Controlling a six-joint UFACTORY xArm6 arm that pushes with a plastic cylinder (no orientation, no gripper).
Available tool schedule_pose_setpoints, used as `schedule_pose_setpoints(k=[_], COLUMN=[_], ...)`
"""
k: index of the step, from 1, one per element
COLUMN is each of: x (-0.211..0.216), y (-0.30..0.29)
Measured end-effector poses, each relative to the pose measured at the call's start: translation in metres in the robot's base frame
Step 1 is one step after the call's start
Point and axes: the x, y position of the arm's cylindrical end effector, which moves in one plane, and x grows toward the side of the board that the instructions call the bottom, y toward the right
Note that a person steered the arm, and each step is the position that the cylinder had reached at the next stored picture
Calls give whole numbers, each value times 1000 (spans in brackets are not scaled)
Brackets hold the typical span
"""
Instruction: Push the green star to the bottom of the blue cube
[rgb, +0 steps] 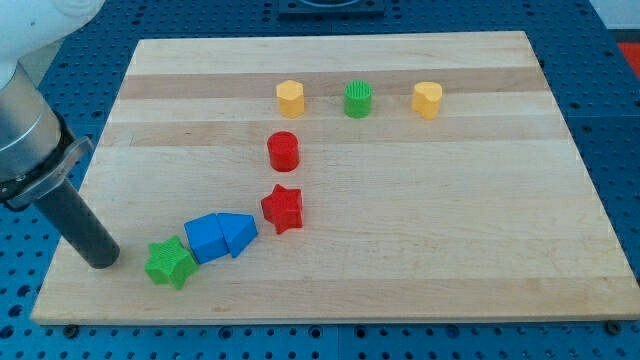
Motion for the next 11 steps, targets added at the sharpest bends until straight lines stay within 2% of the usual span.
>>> schedule_pose_setpoints(k=[1, 2, 3, 5, 6, 8, 10, 11], x=[18, 17, -6, -13, -13, -13, -10, -35], y=[2, 2, 20, 51, 51, 4, 1, 18])
